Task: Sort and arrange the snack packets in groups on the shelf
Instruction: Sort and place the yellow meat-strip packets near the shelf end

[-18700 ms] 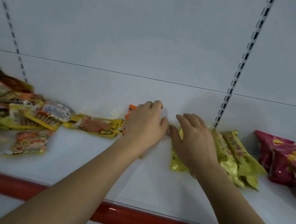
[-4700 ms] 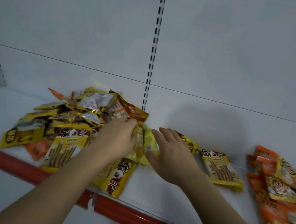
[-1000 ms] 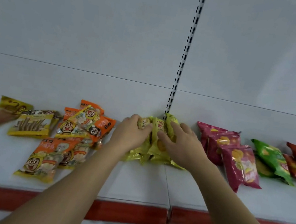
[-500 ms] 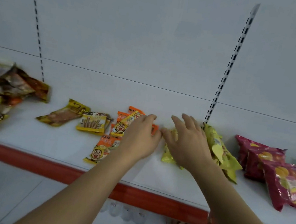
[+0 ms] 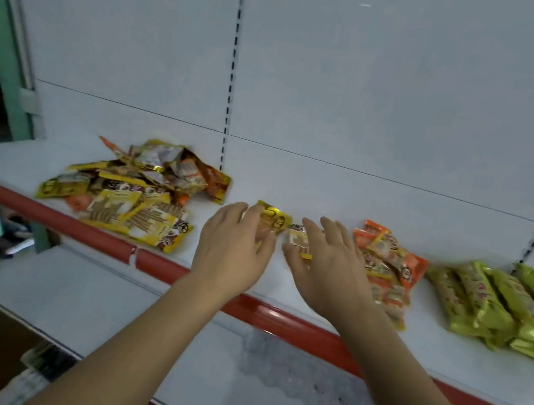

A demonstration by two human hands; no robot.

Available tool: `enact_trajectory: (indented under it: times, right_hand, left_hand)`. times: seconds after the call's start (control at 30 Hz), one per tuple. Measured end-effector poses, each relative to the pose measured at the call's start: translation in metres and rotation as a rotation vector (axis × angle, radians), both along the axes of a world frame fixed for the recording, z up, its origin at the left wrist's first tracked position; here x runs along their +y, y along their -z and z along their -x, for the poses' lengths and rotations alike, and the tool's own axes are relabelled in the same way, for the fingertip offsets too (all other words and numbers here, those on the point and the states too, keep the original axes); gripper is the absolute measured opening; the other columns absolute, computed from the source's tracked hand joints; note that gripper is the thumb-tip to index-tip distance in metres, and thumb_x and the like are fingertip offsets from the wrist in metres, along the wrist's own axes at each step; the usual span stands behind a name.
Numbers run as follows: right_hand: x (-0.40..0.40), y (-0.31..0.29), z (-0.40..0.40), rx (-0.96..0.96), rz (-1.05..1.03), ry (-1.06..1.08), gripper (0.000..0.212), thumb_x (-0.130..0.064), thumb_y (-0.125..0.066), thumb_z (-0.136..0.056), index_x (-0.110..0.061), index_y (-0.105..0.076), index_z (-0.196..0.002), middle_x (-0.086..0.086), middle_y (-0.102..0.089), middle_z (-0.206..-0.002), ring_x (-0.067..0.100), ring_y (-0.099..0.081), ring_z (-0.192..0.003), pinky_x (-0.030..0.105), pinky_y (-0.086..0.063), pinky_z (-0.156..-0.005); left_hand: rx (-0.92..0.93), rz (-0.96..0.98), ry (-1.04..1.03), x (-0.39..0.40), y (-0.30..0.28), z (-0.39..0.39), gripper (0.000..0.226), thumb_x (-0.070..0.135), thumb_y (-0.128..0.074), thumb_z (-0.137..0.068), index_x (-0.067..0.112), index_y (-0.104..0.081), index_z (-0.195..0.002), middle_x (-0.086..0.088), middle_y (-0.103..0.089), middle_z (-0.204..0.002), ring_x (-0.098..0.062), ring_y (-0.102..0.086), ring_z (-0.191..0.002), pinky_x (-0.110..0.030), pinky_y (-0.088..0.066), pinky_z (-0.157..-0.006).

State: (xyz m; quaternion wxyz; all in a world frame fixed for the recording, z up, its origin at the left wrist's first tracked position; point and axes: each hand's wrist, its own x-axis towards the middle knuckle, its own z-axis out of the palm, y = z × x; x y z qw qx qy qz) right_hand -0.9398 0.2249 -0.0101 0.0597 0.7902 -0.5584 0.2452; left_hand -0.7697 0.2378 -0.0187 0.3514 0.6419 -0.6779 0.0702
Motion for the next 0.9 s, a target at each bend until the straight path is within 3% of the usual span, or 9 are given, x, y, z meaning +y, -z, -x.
enact_trajectory:
  times: [0.13, 0.3, 0.5, 0.6, 0.7, 0.8, 0.9]
  right_hand:
    - [-0.007, 0.005, -0.075, -0.023, -0.030, -0.104, 0.071, -0.066, -0.027, -0.091, -0.022, -0.045, -0.145, 0.008, -0.044, -0.151, 0.032, -0.030, -0.145, 0.053, -0.032, -0.114]
    - [-0.037, 0.017, -0.155, 0.046, -0.113, -0.229, 0.065, -0.060, -0.036, -0.099, -0.024, -0.034, -0.153, 0.005, -0.034, -0.158, 0.028, -0.020, -0.150, 0.049, -0.023, -0.120]
    - [-0.091, 0.026, -0.220, 0.093, -0.228, -0.357, 0.077, -0.069, -0.044, -0.092, -0.019, -0.039, -0.150, 0.006, -0.048, -0.145, 0.029, -0.038, -0.138, 0.047, -0.040, -0.109]
    - [-0.113, 0.027, -0.238, 0.198, -0.306, -0.352, 0.073, -0.076, -0.050, -0.084, -0.025, -0.051, -0.137, 0.007, -0.056, -0.117, 0.029, -0.051, -0.115, 0.043, -0.049, -0.090]
    - [-0.129, 0.024, -0.244, 0.144, -0.372, -0.360, 0.057, -0.066, -0.066, -0.080, -0.023, -0.066, -0.116, 0.003, -0.055, -0.089, 0.023, -0.058, -0.087, 0.035, -0.050, -0.070]
    - [-0.139, 0.023, -0.242, 0.032, -0.477, -0.350, 0.043, -0.055, -0.071, -0.083, -0.013, -0.069, -0.094, 0.005, -0.062, -0.078, 0.020, -0.061, -0.075, 0.036, -0.047, -0.063]
    - [-0.147, 0.015, -0.234, -0.126, -0.405, -0.282, 0.035, -0.047, -0.062, -0.095, -0.014, -0.067, -0.084, -0.001, -0.063, -0.074, 0.016, -0.060, -0.070, 0.030, -0.045, -0.060]
  left_hand:
    - [-0.015, -0.049, -0.089, 0.007, 0.009, -0.074, 0.056, 0.044, -0.049, -0.103, 0.013, -0.045, -0.150, -0.008, -0.050, -0.149, -0.029, -0.044, -0.138, -0.045, -0.039, -0.112]
    - [0.026, -0.116, -0.194, 0.001, 0.020, -0.151, 0.057, 0.041, -0.054, -0.101, 0.015, -0.045, -0.151, -0.008, -0.053, -0.149, -0.029, -0.048, -0.136, -0.044, -0.042, -0.110]
    - [-0.025, -0.311, -0.286, -0.037, 0.029, -0.214, 0.067, 0.047, -0.059, -0.098, 0.018, -0.038, -0.155, -0.007, -0.056, -0.145, -0.029, -0.051, -0.133, -0.043, -0.046, -0.106]
    - [-0.097, -0.465, -0.269, -0.058, 0.031, -0.227, 0.063, 0.048, -0.061, -0.096, 0.018, -0.043, -0.149, -0.008, -0.061, -0.131, -0.032, -0.057, -0.121, -0.043, -0.051, -0.096]
    - [-0.076, -0.512, -0.209, -0.076, 0.028, -0.236, 0.047, 0.046, -0.065, -0.094, 0.019, -0.052, -0.130, -0.004, -0.066, -0.115, -0.028, -0.063, -0.104, -0.042, -0.055, -0.085]
    - [0.028, -0.509, -0.144, -0.090, 0.024, -0.242, 0.054, 0.044, -0.067, -0.096, 0.020, -0.049, -0.141, -0.001, -0.066, -0.120, -0.023, -0.064, -0.105, -0.036, -0.054, -0.082]
    - [0.188, -0.345, -0.141, -0.100, 0.021, -0.247, 0.059, 0.048, -0.063, -0.098, 0.023, -0.045, -0.149, 0.004, -0.064, -0.118, -0.018, -0.064, -0.108, -0.037, -0.055, -0.088]
